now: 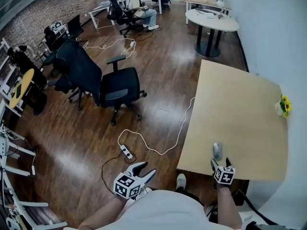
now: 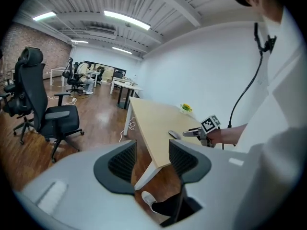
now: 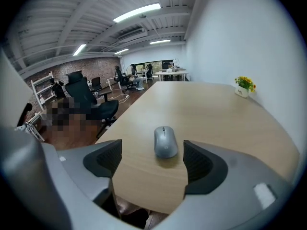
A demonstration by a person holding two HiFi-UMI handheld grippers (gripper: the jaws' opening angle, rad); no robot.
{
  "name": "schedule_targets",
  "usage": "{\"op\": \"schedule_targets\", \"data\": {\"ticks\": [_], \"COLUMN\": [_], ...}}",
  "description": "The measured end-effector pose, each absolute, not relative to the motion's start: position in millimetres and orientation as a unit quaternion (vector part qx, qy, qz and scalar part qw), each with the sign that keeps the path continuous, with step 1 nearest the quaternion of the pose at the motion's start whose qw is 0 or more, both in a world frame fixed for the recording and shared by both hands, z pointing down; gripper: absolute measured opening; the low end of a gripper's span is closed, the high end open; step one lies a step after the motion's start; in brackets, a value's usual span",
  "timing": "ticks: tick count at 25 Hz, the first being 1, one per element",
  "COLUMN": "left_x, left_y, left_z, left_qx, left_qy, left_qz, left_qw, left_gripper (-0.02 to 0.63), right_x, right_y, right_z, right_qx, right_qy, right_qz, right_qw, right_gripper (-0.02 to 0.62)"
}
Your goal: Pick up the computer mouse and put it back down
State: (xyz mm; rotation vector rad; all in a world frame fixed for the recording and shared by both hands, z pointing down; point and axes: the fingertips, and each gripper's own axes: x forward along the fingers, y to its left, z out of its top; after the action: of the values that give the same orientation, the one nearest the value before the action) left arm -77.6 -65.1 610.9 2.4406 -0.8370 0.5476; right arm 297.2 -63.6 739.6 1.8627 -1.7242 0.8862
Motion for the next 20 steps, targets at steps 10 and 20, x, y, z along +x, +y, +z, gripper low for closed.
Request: {"op": "schedule_targets", "data": {"ticks": [10,20], "left_x": [-37.4,-43.4], "left_y": [-50.1,-38.5], "left_z": [614.9,607.9], "left_qx": [0.924,0.929], "left_qy": [-0.21,-0.195], "left_qz": [0.219,0.218], "left_qw": [0.233,0.227], "left_gripper": [0.189,0.189], "right_x": [273.1,256.2], "right_y": [11.6,48.2], "right_z": [688.5,665.5], "right_qx": [0.695,0.698], "right_qy": [-0.611,-0.61], "right_qz": [0.323,0.319], "right_qw": [0.198,0.197], "right_gripper": [0.414,0.423]}}
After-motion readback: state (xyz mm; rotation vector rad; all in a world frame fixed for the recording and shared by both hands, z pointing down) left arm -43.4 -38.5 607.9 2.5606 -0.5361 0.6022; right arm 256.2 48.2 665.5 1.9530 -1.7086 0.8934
